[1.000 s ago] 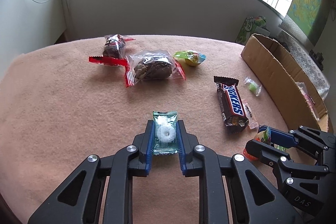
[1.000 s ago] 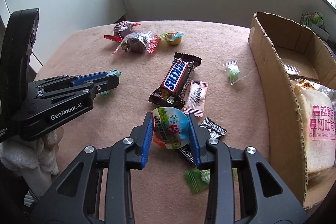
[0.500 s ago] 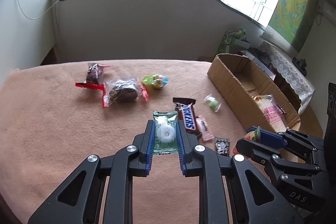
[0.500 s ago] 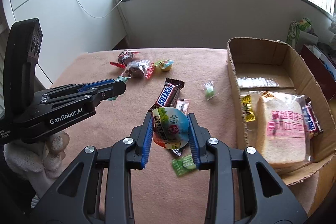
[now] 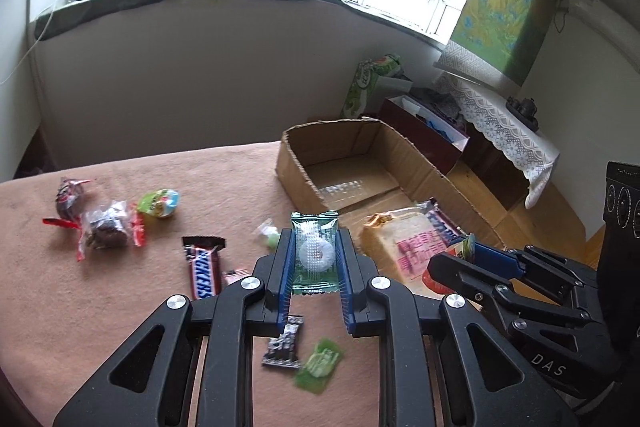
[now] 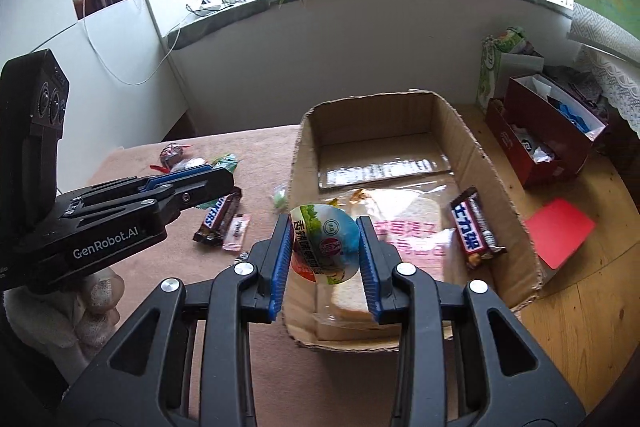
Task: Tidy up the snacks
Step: 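Carry the jelly cup and mint packet to the box and release them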
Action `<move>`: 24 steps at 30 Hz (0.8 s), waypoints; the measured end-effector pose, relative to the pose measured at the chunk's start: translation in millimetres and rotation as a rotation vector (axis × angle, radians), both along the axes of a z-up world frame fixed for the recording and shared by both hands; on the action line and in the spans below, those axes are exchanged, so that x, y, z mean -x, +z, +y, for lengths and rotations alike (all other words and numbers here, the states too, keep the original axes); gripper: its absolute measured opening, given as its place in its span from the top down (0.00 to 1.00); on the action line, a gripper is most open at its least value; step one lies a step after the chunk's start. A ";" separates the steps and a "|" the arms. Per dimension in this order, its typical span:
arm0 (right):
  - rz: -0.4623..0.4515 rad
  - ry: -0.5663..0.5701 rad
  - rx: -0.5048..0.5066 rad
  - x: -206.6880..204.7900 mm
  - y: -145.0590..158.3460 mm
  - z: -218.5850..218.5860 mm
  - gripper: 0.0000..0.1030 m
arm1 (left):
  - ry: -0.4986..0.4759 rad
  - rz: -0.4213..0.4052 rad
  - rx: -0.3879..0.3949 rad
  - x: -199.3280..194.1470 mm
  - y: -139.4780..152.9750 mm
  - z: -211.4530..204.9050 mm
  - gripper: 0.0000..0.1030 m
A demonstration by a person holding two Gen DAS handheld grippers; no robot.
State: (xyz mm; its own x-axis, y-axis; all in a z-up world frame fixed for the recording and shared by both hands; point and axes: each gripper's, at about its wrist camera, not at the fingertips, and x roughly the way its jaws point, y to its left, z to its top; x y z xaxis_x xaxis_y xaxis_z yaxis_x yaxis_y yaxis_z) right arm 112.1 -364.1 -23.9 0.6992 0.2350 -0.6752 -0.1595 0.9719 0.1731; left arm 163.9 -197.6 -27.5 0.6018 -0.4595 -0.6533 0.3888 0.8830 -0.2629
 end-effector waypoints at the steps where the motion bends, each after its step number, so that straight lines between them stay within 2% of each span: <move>1: 0.002 -0.013 0.002 0.4 -0.7 -6.9 0.68 | -0.012 -0.001 0.001 0.8 0.6 -6.8 0.82; 12: 0.034 -0.103 0.005 -0.7 -12.8 -58.8 0.68 | -0.111 0.026 -0.015 2.9 -7.9 -71.2 0.82; 24: 0.046 -0.125 0.002 -0.9 -22.6 -71.7 0.64 | -0.123 0.046 -0.038 4.0 -13.4 -84.5 0.80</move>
State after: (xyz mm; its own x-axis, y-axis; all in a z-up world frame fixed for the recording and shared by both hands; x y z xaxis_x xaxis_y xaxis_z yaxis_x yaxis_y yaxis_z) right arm 113.0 -435.8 -46.5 0.6912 0.1472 -0.7075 -0.0295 0.9840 0.1759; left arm 159.9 -282.1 -40.8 0.5116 -0.5020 -0.6974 0.4826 0.8393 -0.2501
